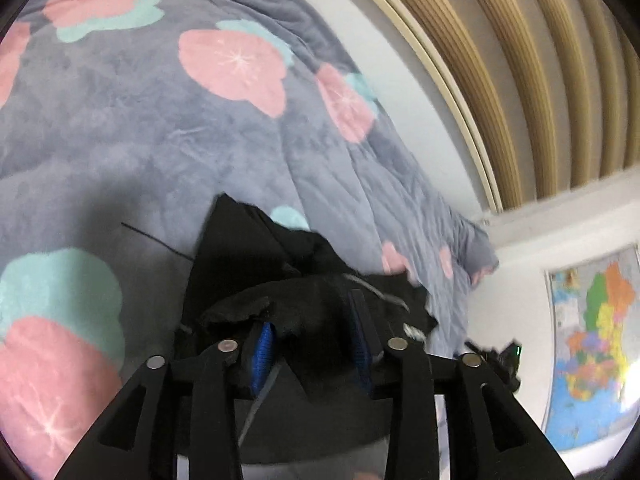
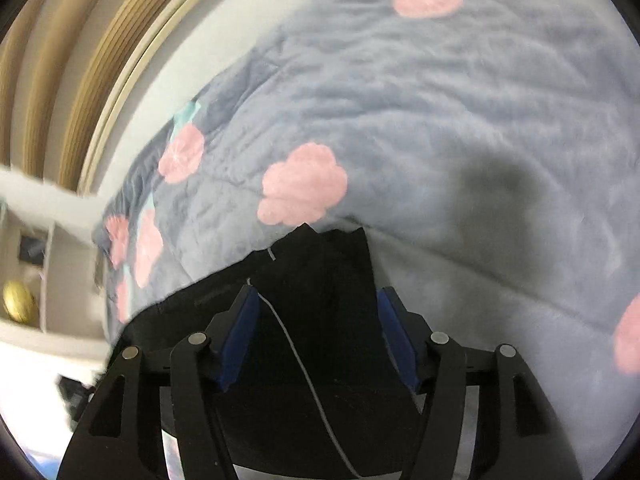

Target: Fold large clothes

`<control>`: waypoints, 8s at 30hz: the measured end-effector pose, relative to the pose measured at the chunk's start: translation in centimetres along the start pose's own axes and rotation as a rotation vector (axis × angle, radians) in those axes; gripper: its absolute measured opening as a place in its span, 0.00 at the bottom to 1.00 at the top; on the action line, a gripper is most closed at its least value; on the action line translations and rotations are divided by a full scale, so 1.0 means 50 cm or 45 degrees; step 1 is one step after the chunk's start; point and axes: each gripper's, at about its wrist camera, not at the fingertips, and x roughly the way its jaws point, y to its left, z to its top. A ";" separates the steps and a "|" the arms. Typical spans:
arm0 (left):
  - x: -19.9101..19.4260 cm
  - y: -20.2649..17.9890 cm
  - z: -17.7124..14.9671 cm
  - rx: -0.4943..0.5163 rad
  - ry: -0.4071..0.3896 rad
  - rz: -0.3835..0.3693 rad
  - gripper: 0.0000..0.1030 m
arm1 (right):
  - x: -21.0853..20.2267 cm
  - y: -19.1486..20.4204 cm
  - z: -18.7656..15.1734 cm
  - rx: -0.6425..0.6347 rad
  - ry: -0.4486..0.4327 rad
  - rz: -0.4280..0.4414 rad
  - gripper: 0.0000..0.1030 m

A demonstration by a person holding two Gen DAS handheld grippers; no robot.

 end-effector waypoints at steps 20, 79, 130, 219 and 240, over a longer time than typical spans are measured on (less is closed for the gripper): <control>0.055 -0.026 0.043 0.256 0.022 0.260 0.80 | 0.136 0.071 0.013 -0.507 0.071 -0.182 0.66; 0.331 0.039 0.167 0.278 0.027 0.814 0.51 | 0.339 0.097 0.109 -0.455 0.156 -0.467 0.47; 0.544 -0.206 -0.071 0.470 0.314 0.683 0.59 | 0.421 0.265 -0.107 -0.632 0.295 -0.335 0.79; -0.021 -0.170 -0.154 0.255 -0.091 -0.016 0.23 | -0.102 0.075 -0.232 -0.615 0.098 0.224 0.27; -0.048 0.050 -0.420 0.084 0.238 0.256 0.28 | 0.107 -0.069 -0.370 -0.369 0.410 -0.136 0.43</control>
